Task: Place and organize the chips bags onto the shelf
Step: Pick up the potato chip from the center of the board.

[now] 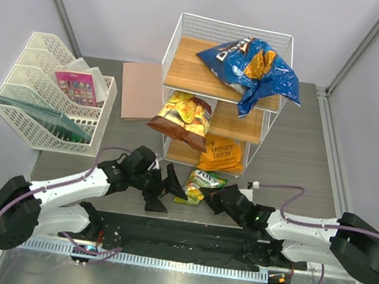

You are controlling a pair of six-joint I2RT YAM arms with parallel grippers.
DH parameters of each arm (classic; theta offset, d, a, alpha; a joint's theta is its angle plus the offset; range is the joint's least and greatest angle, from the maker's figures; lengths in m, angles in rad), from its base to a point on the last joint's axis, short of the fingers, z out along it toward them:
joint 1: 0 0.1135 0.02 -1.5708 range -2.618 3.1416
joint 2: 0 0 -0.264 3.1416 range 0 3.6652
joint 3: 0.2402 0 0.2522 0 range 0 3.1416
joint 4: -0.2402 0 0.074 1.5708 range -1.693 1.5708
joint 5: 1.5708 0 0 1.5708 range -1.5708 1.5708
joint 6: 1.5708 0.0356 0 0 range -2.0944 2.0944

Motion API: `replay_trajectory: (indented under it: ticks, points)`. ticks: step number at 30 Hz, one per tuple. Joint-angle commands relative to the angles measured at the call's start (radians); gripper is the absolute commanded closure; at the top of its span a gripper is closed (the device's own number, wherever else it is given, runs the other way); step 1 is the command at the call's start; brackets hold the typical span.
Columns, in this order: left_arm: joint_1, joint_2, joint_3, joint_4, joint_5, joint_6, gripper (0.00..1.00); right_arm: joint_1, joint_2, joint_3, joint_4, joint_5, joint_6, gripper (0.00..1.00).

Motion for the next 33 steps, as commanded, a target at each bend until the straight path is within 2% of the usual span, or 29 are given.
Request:
replay_trajectory:
  ticks: [1, 10, 19, 26, 33]
  points:
    - [0.012, 0.013, -0.054, 0.127, 0.017, -0.09, 0.03, 0.004, -0.002, 0.036, 0.118, 0.131, 0.276, 0.99]
    - [0.011, 0.084, -0.036, 0.119, -0.15, -0.083, 0.05, 0.013, 0.021, 0.076, 0.144, 0.065, 0.305, 0.99]
    - [0.009, 0.108, -0.043, 0.214, -0.252, -0.138, 0.06, 0.093, 0.119, 0.098, 0.167, 0.08, 0.403, 0.99]
    - [0.008, 0.125, -0.039, 0.211, -0.308, -0.163, 0.08, 0.171, 0.162, 0.099, 0.169, 0.158, 0.491, 0.99]
    - [-0.044, 0.156, -0.005, 0.205, -0.322, -0.184, 0.08, 0.226, 0.228, 0.121, 0.181, 0.251, 0.573, 0.99]
